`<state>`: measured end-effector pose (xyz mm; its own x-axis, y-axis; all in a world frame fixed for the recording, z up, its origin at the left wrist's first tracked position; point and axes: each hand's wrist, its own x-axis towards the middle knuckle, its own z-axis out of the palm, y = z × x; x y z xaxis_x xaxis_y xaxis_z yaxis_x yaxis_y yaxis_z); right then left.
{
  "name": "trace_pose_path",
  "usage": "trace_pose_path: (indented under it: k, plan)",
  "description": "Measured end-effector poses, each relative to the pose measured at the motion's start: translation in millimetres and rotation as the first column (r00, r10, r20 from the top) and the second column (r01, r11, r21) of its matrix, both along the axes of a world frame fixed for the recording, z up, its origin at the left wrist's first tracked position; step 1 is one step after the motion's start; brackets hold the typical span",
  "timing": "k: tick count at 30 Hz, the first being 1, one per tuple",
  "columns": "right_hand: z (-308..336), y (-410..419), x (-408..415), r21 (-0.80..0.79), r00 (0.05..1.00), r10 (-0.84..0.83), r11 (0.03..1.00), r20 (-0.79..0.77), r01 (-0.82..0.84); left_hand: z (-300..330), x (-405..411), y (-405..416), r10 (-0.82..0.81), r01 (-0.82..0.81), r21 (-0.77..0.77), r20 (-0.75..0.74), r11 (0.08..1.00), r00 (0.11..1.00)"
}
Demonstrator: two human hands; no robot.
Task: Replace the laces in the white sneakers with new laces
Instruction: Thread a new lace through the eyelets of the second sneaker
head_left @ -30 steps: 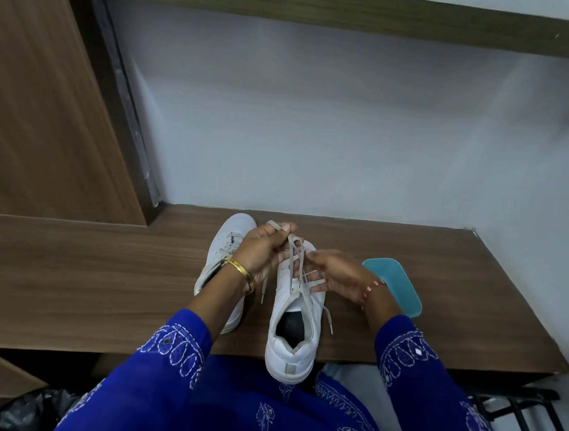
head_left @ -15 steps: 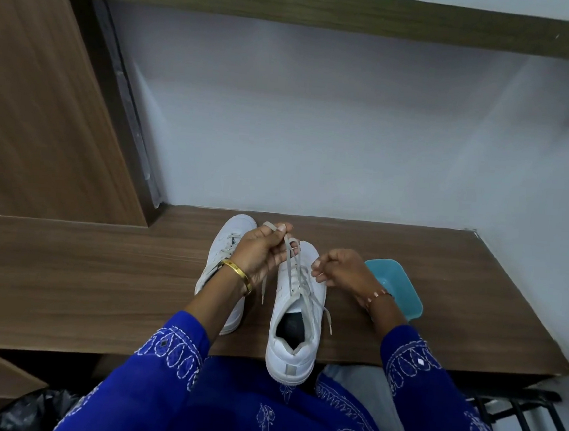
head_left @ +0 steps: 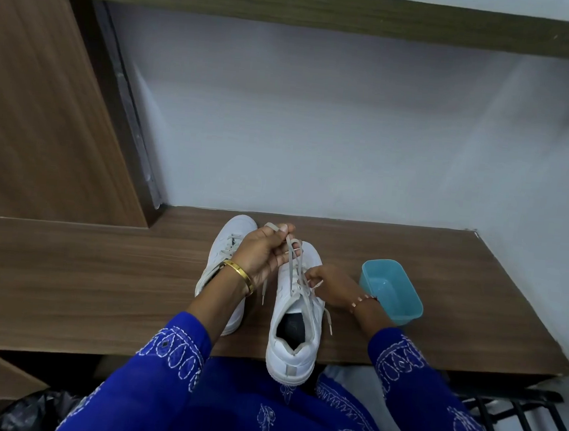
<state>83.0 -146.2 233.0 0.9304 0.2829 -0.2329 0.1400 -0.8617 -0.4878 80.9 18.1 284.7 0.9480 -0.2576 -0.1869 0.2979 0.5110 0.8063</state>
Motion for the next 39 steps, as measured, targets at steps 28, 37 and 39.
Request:
trace_pose_path:
  k: [28,37,39]
  plan:
    - [60.2,-18.5,-3.5,0.822,0.869,-0.111,-0.400,-0.482,0.405,-1.0,-0.4,2.7,0.054,-0.063,-0.111,-0.082,0.992,0.995]
    - [63.0,-32.3,-9.9,0.159,0.951,-0.243,0.964,0.192,0.214,-17.3,12.8,13.2,0.111,-0.113,-0.016,-0.080,0.994,0.991]
    - [64.2,-29.6,-13.9,-0.205,0.957,-0.083,0.968,0.279,0.144,-24.3,15.5,15.4,0.101,-0.108,0.253,0.041,0.961,0.994]
